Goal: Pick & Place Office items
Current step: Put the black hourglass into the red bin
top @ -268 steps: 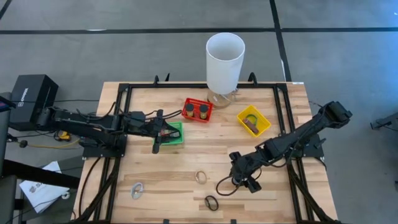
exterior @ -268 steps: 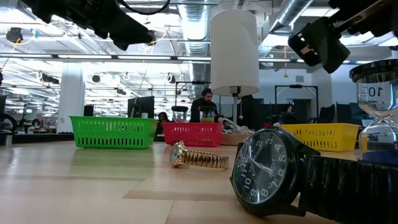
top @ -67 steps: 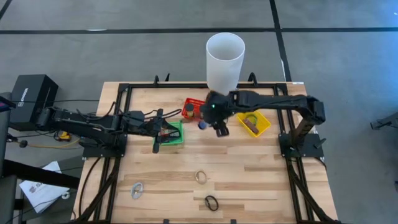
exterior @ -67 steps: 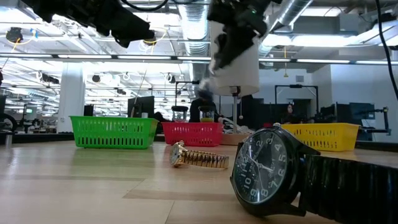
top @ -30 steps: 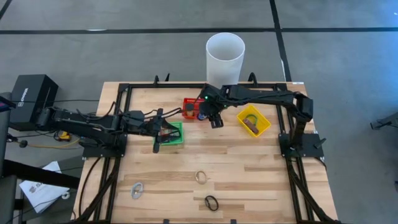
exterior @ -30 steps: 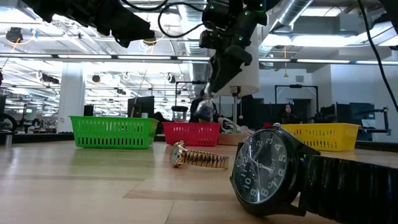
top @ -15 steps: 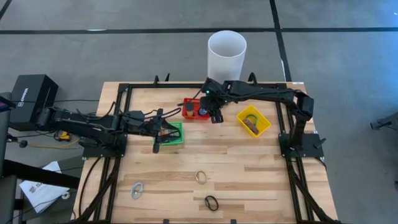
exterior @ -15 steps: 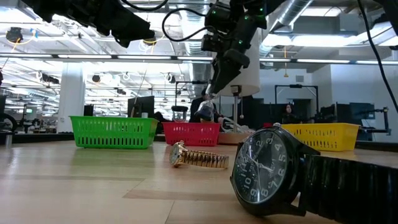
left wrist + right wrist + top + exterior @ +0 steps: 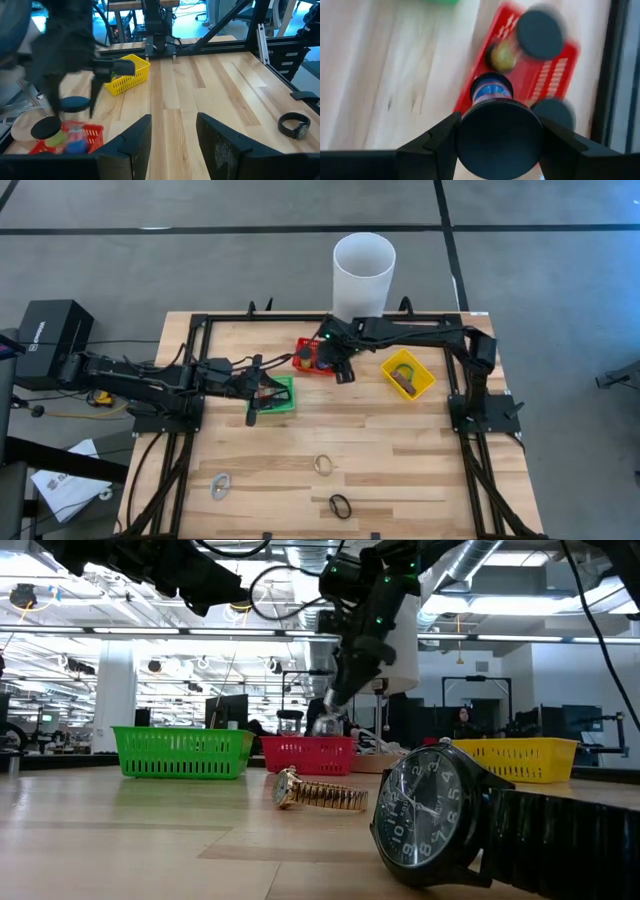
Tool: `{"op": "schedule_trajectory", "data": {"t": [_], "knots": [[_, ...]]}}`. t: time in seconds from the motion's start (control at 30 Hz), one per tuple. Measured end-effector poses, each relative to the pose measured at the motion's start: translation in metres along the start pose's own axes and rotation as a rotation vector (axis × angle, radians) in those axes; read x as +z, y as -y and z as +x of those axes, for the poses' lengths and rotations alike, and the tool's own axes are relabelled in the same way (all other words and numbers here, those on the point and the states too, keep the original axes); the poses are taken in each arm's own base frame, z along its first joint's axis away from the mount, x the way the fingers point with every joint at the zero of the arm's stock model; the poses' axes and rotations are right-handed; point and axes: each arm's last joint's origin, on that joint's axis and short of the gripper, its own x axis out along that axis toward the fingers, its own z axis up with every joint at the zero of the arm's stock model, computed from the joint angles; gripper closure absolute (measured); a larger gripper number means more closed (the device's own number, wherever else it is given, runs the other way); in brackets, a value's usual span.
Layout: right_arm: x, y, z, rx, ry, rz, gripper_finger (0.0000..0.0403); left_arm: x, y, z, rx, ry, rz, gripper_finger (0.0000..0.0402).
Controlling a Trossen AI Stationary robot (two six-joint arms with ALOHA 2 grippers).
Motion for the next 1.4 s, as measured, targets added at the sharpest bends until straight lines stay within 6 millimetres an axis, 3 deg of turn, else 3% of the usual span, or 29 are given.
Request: {"op": "schedule_trajectory", "data": {"t": [0.27, 0.97, 1.4], "knots": [[-0.001, -0.006, 0.015, 0.013, -0.054, -0.048, 0.0198, 0.0, 0.0, 0.0, 0.0, 0.0, 0.0, 0.0253], [0.007, -0.042, 0.011, 0.223, -0.062, -0.115, 0.0197, 0.0, 0.0, 0.0, 0.0, 0.0, 0.0, 0.0253], [0.01, -0.044, 0.014, 0.213, -0.034, -0.156, 0.0175, 0.0, 0.0, 0.0, -0.002, -0.001, 0.0, 0.0253]]}}
